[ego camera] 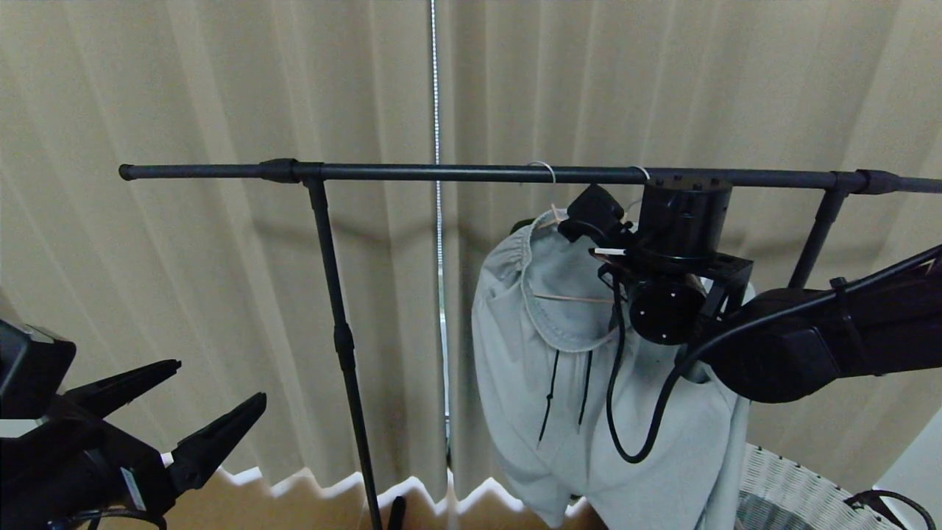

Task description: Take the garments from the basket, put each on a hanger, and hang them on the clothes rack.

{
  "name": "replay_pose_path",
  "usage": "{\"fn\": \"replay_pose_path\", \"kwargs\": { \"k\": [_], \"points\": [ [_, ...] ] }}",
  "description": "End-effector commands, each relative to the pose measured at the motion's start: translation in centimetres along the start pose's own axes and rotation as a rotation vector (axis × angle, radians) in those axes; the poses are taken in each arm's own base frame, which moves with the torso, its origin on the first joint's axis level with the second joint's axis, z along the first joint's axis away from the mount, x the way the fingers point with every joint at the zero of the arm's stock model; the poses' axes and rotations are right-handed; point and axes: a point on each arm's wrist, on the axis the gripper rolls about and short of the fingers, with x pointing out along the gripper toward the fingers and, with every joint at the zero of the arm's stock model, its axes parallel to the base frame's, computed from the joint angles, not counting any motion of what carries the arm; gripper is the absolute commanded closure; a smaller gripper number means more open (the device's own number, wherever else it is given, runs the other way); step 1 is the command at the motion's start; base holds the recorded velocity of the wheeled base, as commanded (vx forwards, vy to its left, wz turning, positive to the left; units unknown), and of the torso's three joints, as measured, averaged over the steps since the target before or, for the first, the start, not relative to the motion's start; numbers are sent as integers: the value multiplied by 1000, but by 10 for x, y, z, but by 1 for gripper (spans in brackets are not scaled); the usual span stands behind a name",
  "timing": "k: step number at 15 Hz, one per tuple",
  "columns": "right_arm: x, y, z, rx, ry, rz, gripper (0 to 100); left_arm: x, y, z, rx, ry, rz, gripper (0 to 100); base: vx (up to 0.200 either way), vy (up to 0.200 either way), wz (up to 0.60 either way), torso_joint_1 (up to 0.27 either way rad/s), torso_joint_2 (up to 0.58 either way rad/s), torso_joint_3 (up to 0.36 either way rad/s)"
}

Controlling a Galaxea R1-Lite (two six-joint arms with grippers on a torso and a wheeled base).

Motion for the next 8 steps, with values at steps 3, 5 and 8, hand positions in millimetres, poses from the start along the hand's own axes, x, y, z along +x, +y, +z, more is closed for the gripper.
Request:
{"fn": "replay_pose_path", "kwargs": {
  "k": [3, 5, 8],
  "points": [
    [-5, 3, 5, 28, -25, -9, 100, 0, 0, 1, -1, -4, 2, 0, 0, 0, 0, 0, 0, 0],
    [-7, 0, 4, 31, -25, -9, 100, 0, 0, 0, 1, -3, 2, 0, 0, 0, 0, 0, 0, 0],
    [-8, 6, -3, 6, -14, 5, 0, -1, 0, 0, 1, -4, 2, 0, 0, 0, 0, 0, 0, 0]
  ]
}}
